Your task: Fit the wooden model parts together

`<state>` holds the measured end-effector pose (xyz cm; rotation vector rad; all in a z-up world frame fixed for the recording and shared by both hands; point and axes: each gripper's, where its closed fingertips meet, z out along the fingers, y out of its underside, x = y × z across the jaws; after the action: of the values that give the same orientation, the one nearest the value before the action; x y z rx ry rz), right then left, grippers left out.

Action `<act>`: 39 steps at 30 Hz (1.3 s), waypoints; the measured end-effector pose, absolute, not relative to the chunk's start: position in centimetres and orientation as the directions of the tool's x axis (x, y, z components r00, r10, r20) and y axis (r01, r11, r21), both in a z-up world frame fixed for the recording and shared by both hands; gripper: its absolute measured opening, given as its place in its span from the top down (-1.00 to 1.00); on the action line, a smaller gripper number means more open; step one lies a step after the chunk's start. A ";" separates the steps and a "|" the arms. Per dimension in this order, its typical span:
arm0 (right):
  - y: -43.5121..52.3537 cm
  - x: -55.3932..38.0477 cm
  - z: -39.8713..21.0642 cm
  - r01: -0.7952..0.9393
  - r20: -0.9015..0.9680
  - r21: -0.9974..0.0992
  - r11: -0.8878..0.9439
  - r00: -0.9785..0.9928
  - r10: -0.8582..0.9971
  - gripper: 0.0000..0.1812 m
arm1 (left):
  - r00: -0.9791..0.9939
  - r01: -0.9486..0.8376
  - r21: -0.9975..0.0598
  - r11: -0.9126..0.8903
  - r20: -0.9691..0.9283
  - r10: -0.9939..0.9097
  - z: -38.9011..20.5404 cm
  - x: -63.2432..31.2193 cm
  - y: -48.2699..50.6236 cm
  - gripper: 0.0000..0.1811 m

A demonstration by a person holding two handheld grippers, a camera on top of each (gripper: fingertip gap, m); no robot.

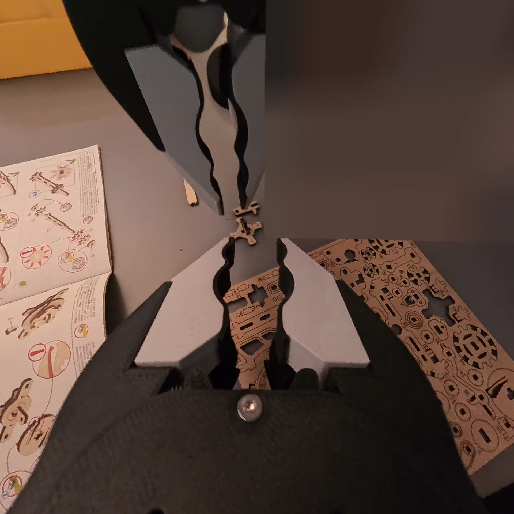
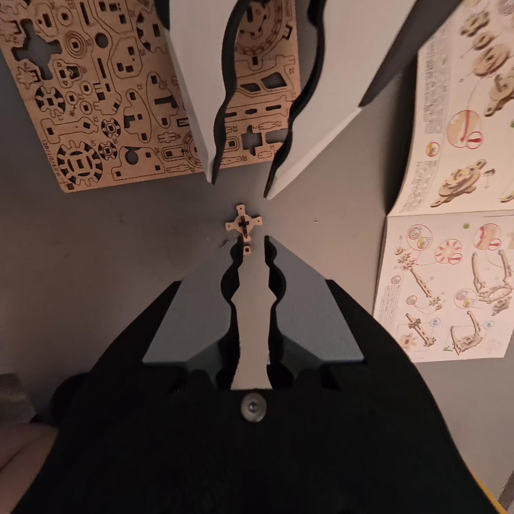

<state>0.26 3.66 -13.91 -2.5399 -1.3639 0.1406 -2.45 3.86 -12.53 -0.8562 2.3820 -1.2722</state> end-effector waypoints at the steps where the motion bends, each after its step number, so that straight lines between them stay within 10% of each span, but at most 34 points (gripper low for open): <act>1: 3.7 0.4 -13.5 0.800 0.046 -0.303 -0.518 0.555 0.831 0.85 | -0.769 -0.364 -0.827 0.429 0.007 -0.639 -12.6 -2.3 3.8 0.70; 9: 3.1 -0.1 -13.4 0.675 -0.034 -0.572 -0.466 0.548 0.836 0.86 | -0.712 -0.469 -0.765 0.442 0.031 -0.702 -14.4 -1.2 3.3 0.77; 39: 3.5 -0.6 -15.3 0.699 -0.046 -0.528 -0.482 0.544 0.838 0.99 | -0.633 -0.579 -0.701 0.416 0.065 -0.772 -15.1 -0.5 3.1 0.99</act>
<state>-0.61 3.49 -15.28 -2.3305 -1.2467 0.4139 -0.48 3.10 -15.08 -1.1784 2.4059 -1.0310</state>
